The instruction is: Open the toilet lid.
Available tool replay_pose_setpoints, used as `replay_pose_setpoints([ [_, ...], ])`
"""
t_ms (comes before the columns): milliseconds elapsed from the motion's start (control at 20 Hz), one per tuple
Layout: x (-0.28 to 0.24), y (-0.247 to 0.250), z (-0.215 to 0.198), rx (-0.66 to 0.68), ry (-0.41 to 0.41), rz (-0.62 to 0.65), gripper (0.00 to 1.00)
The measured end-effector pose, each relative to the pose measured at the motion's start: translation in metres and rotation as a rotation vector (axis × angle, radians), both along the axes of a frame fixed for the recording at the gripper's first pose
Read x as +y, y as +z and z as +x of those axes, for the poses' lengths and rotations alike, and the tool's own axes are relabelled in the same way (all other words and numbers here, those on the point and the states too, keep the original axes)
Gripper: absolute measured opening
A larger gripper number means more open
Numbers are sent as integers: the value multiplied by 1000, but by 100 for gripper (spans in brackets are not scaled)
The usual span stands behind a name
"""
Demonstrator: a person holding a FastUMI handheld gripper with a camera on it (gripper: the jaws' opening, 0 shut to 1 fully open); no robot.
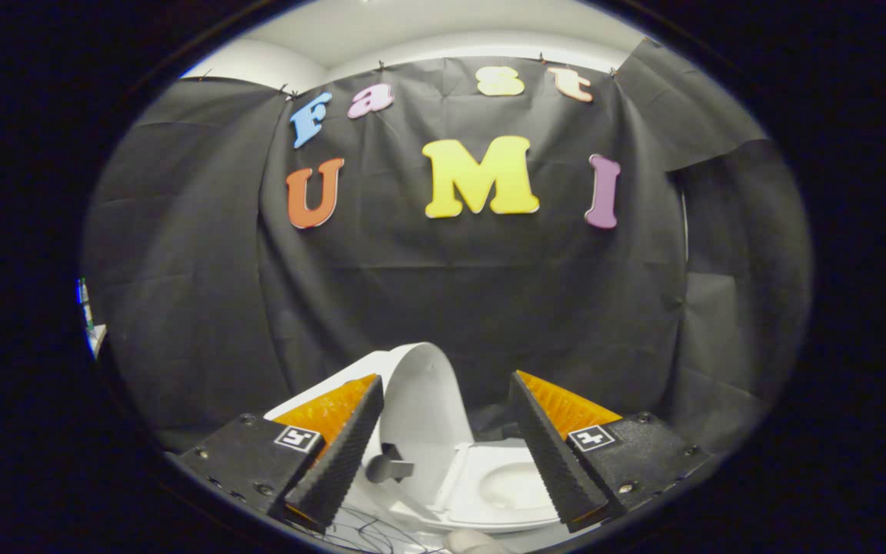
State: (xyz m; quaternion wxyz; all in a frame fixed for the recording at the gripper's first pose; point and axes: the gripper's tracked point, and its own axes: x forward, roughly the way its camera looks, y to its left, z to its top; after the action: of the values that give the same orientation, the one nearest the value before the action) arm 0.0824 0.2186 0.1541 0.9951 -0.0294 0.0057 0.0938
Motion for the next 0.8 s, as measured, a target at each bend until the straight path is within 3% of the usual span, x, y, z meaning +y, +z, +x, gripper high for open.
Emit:
replay_pose_setpoints([
  [50,-18,5,-5,-23,-23,1,100],
  [450,-134,6,-50,-113,-122,68,100],
  [800,-218,-59,-70,-77,-233,40,100],
])
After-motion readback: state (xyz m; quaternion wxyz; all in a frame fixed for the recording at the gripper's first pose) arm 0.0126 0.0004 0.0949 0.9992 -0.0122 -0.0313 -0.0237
